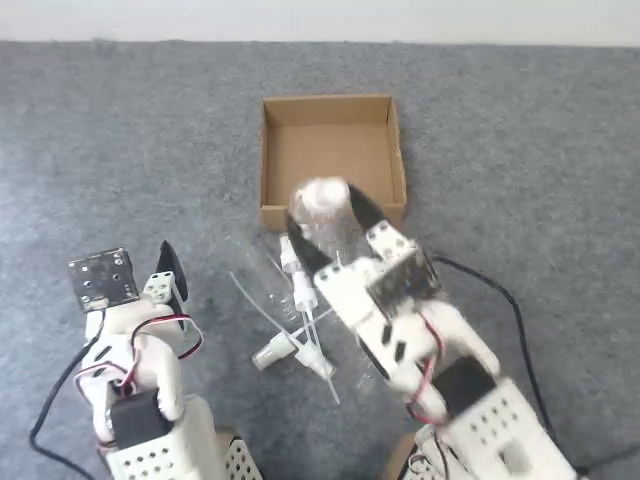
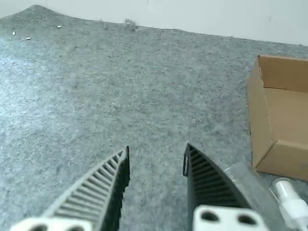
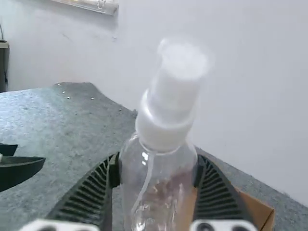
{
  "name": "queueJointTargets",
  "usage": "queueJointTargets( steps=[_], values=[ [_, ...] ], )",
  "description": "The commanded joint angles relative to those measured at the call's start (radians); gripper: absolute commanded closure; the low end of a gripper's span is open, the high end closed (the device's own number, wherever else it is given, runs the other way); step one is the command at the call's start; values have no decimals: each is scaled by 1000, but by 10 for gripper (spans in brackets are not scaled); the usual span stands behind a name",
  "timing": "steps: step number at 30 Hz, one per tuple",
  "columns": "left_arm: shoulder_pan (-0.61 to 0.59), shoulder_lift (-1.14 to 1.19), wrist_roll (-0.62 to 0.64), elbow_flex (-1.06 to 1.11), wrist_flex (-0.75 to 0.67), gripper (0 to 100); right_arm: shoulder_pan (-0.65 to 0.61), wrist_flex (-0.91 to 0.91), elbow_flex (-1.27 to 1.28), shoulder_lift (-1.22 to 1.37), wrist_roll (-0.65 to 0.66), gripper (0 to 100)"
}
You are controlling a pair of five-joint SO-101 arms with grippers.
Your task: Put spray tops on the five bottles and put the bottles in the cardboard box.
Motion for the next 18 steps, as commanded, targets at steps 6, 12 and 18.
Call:
queueJointTargets(
  steps=[6,12,18],
  values=[
    [-6,-8,11,-8,3,826,73,-206,-278,524,14,918],
    [-8,-8,11,-8,5,826,97,-275,-405,782,14,917],
    [-2,-8,11,-8,5,826,145,-288,-595,1036,5,917]
  ],
)
